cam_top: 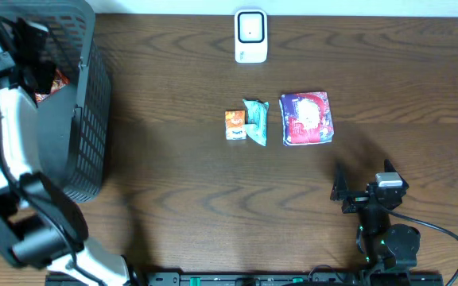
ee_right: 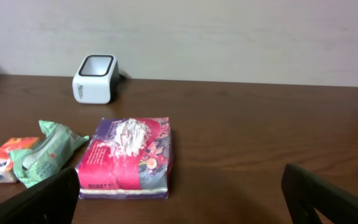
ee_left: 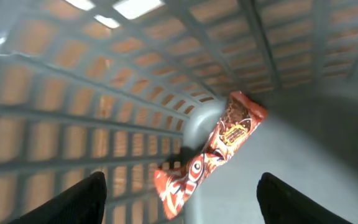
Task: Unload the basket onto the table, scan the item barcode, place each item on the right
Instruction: 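Reach the left gripper into the basket and grasp the brown-red wrapper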
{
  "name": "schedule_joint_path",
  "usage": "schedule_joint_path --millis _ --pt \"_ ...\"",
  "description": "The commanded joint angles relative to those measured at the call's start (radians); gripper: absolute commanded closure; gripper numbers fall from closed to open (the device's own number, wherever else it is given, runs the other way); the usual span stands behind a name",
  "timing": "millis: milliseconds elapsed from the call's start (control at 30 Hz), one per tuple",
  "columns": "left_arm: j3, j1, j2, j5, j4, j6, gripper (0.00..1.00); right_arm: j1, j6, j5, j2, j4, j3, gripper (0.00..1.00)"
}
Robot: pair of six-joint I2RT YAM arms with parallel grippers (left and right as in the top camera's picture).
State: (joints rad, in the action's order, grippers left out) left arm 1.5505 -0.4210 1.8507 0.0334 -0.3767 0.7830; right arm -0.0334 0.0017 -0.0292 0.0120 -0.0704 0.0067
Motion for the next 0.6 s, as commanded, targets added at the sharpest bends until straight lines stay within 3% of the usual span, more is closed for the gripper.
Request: schedule_joint_path --millis 0,367,567 --pt "0.003 -0.005 0.093 0.011 0.05 0.069 0.23 0.001 -0.014 0.001 -0.006 -0.004 -0.001 0.01" --pt "0.003 -0.075 0.262 0.008 0.237 0.074 0.24 0.001 -0.014 0.001 -0.005 -0.004 -0.001 0.01" --pt "0.003 -0.114 0.273 -0.024 0.258 0.107 0.28 0.001 -0.014 0.001 -0.005 -0.004 -0.001 0.01"
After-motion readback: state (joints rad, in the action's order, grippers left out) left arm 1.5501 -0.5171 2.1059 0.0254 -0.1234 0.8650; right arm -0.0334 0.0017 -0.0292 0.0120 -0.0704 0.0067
